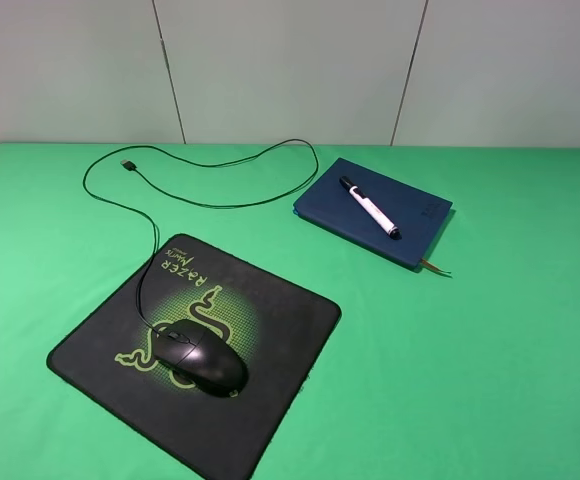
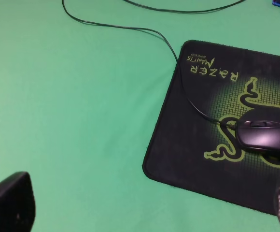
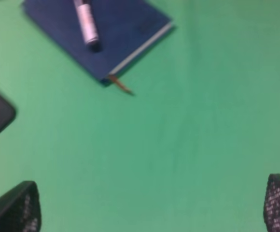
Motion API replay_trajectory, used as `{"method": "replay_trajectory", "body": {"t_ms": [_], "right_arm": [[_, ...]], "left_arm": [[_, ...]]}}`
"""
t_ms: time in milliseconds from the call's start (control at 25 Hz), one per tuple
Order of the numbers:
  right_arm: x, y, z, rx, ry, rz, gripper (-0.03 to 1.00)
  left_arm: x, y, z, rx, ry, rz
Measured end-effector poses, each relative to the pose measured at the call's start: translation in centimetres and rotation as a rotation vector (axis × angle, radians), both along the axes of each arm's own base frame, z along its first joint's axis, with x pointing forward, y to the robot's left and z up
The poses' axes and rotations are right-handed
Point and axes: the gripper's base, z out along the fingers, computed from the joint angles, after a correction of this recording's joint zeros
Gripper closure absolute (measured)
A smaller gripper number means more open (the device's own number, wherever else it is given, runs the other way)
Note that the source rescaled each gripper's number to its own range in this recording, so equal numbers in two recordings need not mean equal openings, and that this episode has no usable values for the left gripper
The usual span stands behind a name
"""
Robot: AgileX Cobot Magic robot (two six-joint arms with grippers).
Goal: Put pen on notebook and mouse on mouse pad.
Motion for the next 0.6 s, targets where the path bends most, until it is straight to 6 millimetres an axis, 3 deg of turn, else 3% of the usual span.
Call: {"method": "replay_trajectory", "body": {"t_ms": [280, 600], "right_arm": [[-2.4, -0.1, -2.2, 0.03, -0.198, -0.155, -0.03], [-2.5, -0.1, -2.2, 0.031, -0.216, -0.168, -0.03]], "left_arm": [[0.0, 0.0, 0.0, 0.0, 0.0, 0.0], [0.0, 0.0, 0.0, 0.0, 0.0, 0.0]]}}
